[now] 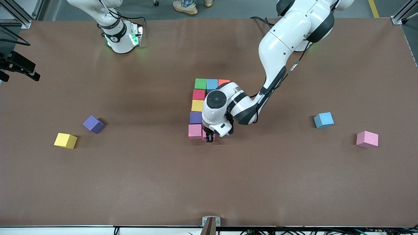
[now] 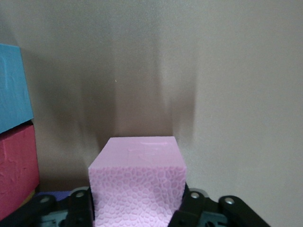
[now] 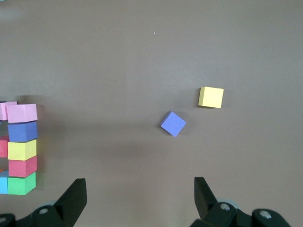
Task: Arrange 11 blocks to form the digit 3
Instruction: 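Lower the pink cube beside the bottom pink cube with the left gripper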
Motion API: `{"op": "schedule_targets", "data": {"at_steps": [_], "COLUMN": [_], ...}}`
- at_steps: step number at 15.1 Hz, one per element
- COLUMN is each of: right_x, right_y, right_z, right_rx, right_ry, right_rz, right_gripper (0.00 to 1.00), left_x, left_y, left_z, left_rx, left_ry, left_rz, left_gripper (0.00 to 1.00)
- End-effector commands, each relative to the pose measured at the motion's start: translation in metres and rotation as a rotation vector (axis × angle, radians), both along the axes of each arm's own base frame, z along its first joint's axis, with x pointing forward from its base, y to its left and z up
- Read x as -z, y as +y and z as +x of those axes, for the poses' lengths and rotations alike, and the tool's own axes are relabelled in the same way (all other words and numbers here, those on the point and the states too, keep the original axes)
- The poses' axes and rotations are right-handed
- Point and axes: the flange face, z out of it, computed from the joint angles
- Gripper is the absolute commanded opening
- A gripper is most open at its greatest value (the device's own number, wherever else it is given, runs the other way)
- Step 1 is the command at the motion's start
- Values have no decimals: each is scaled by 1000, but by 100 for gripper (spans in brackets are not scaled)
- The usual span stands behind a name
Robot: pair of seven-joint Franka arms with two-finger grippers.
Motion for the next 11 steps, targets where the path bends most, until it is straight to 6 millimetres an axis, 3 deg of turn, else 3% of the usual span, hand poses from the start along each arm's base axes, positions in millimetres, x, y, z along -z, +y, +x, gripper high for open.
{"op": "schedule_targets", "data": {"at_steps": [1,4,8,11], "right_x": [-1,-1,-1,-1], "right_y": [0,0,-1,-2], "right_z": [0,0,0,0], "right_rx": [-1,-1,0,1], "right_ry": [-5,-5,-5,-5], "right_rz": [-10,-10,-11,-10], "right_gripper": [100,100,100,100], "left_x": [2,2,-12,-45], "left_y": [-6,-6,-3,2], "left_z": [-1,-1,3,13], "left_rx": [63,64,57,44], "left_ry": [-19,-16,-17,-45], "left_rz": [9,9,8,-12], "left_gripper": [100,100,100,100]}}
